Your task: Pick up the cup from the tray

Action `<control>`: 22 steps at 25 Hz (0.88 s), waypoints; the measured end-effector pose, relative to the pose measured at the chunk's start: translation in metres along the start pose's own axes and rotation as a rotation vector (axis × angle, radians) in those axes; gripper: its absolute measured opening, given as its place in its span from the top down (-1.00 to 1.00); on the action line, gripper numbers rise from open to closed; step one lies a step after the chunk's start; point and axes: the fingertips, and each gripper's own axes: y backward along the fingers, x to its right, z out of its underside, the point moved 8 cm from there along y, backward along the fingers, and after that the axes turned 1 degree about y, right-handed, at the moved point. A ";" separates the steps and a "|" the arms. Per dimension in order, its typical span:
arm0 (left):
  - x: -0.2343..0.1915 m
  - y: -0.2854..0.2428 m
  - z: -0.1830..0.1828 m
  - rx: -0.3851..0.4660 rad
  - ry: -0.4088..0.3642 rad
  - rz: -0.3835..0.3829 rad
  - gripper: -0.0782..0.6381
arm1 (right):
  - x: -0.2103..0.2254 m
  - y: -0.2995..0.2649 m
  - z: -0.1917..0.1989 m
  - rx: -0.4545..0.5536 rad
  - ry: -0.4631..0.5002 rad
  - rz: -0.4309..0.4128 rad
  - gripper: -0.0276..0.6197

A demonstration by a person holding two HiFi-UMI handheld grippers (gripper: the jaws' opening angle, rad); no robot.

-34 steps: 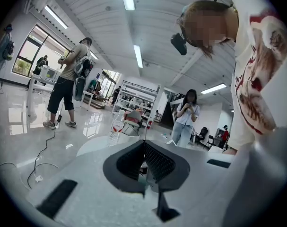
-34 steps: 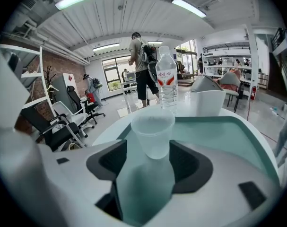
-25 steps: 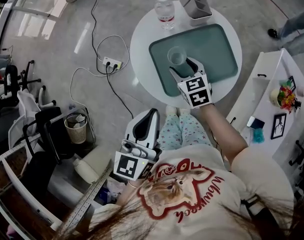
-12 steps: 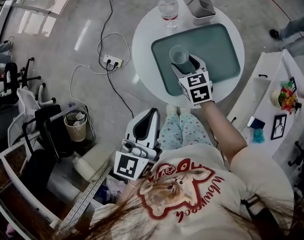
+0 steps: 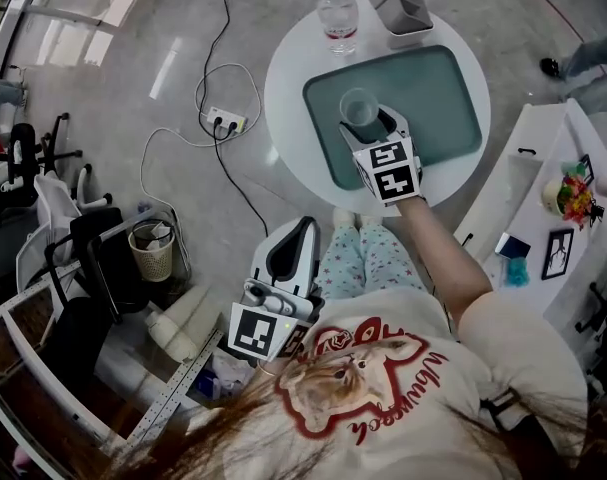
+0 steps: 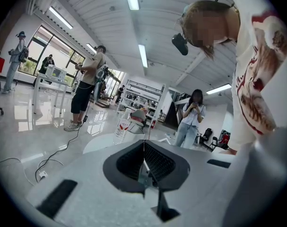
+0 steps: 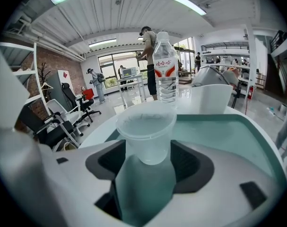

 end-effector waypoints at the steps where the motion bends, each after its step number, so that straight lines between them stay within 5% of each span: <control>1: 0.000 0.000 0.000 0.004 0.002 0.001 0.74 | 0.000 0.000 -0.001 0.001 -0.004 0.000 0.08; 22: 0.006 -0.003 0.000 -0.011 0.003 -0.032 0.74 | 0.004 -0.017 -0.015 -0.063 0.051 -0.016 0.07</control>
